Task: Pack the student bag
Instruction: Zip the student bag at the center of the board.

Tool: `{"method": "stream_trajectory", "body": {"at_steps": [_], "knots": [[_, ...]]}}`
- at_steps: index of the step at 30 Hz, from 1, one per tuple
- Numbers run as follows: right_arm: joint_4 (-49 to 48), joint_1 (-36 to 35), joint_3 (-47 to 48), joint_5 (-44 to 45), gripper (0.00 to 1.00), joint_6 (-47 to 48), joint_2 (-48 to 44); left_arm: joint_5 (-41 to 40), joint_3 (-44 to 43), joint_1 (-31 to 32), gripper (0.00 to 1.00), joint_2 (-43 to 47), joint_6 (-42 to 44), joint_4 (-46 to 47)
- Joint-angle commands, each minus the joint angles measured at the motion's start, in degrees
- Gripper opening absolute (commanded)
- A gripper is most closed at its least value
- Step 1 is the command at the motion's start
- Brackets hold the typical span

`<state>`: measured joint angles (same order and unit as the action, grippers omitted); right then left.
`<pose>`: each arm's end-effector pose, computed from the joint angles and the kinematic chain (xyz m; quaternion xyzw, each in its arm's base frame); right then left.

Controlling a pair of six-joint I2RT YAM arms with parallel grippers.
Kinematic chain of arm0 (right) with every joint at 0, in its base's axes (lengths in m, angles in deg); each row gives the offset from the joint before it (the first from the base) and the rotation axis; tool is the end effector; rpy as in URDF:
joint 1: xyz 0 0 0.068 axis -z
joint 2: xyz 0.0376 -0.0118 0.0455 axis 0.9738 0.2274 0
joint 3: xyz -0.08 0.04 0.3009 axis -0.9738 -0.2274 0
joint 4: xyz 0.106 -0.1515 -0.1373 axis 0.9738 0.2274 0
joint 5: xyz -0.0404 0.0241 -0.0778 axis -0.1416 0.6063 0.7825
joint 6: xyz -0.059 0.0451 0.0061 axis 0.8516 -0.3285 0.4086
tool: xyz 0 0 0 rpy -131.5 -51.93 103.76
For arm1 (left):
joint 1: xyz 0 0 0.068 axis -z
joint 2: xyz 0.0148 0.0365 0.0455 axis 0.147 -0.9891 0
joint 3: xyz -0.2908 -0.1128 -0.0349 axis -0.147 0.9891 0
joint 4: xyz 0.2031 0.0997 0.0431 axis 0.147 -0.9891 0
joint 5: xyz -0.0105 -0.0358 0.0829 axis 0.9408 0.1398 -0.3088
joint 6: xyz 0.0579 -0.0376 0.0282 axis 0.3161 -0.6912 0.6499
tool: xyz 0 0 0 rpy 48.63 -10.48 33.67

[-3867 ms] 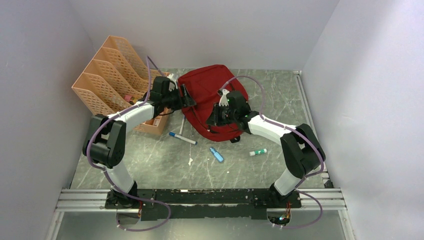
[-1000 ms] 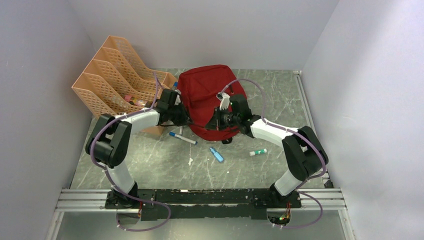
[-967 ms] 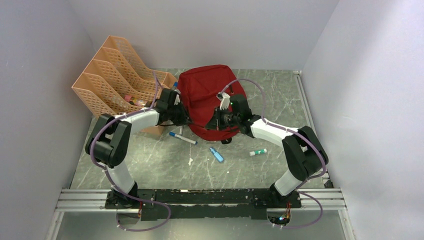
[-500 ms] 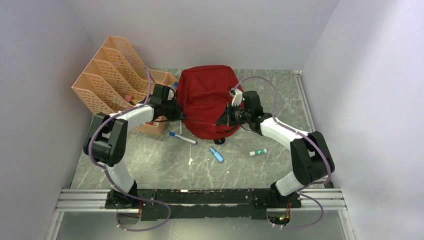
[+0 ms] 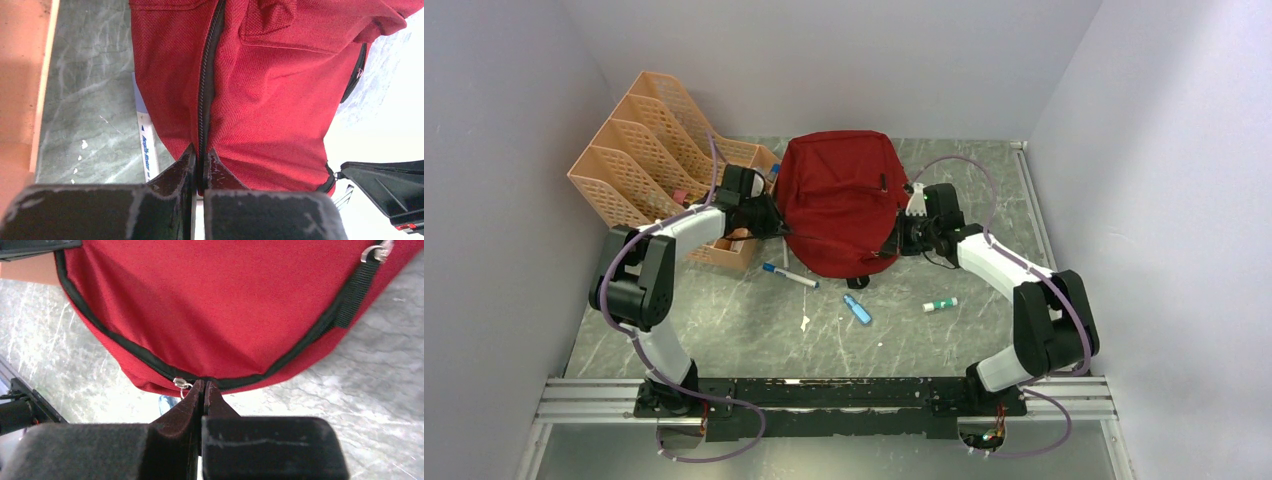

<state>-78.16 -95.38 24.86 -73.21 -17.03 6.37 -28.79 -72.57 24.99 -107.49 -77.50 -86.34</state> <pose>0.2724 0.1184 0.2508 -0.0969 0.9012 0.2976 0.2998 0.3460 -0.1230 0.2249 -0.1321 0.9179 -0.2921 0.2338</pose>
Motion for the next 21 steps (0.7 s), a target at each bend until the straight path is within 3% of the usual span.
{"method": "stream_trajectory", "body": {"at_steps": [1, 5, 10, 12, 15, 21], "knots": [[3.83, 2.32, 0.14, 3.68, 0.00, 1.23, -2.43, -4.56, -1.68, -3.00, 0.05, 0.21, 2.14, 0.55], [1.35, 2.43, -0.30, -0.35, 0.00, 0.07, -1.85, -2.16, -1.97, -3.00, 0.08, 0.31, 2.76, 1.45], [-3.18, 2.40, -0.67, -6.10, 0.00, -2.58, -0.72, -0.99, -3.36, -2.40, 0.50, 3.07, 5.14, -0.06], [-4.46, 2.43, -0.49, -7.31, 0.00, -3.63, -0.39, -1.77, -4.54, -1.10, 0.62, 4.73, 7.73, -1.17], [-6.51, 2.39, 0.13, -9.35, 0.00, -5.60, -0.50, -2.09, -6.65, 2.16, 0.66, 6.52, 13.23, -1.79], [-8.55, 2.42, 2.86, -13.12, 0.00, -9.79, -1.55, 1.19, -7.17, 9.62, 0.61, 8.10, 22.64, 2.17]]}}
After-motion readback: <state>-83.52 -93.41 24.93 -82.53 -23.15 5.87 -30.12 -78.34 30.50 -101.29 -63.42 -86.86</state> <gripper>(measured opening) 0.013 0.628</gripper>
